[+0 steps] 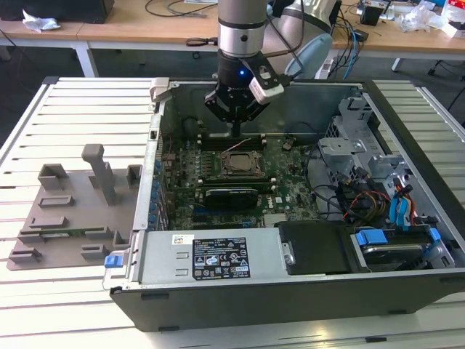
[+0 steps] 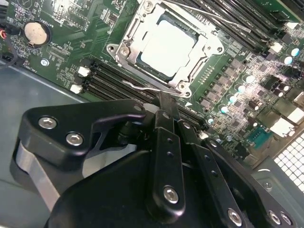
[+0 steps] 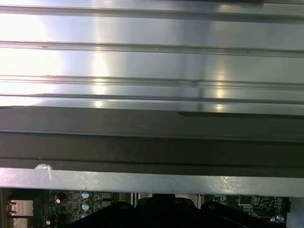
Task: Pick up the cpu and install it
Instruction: 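Install the first cpu locking lever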
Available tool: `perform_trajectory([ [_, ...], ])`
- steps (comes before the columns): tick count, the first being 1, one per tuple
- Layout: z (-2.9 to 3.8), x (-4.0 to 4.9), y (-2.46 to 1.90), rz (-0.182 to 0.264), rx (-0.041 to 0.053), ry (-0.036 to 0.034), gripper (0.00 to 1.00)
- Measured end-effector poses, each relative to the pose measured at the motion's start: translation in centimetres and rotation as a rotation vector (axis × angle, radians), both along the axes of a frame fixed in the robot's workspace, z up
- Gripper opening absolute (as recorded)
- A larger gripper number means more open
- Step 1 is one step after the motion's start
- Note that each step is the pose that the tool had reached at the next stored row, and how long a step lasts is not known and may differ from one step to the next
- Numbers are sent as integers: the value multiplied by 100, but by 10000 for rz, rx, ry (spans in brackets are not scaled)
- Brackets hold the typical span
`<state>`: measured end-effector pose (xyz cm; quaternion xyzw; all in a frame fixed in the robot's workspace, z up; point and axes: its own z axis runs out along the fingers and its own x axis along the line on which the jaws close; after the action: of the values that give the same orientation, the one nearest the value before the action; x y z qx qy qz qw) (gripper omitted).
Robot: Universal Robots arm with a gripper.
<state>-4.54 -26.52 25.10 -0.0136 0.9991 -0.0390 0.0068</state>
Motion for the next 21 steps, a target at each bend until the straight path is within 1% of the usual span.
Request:
perform_trajectory([
  [2,-1,0,0,1,15,-2,11],
  [3,-1,1,-1,3,62,-2,11],
  [6,-1,0,-12,0,366,-1,11],
  [7,-1,-1,-30,1,489,-1,11],
  [8,-2,-2,-58,1,572,-2,11],
  [10,-3,-3,-101,0,630,-1,11],
  [11,-8,-3,-112,0,742,-2,11],
  [13,-39,-3,-114,6,774,-1,11],
  [15,-56,-3,-114,11,848,-1,11],
  [21,-98,-3,-115,13,850,-1,11],
])
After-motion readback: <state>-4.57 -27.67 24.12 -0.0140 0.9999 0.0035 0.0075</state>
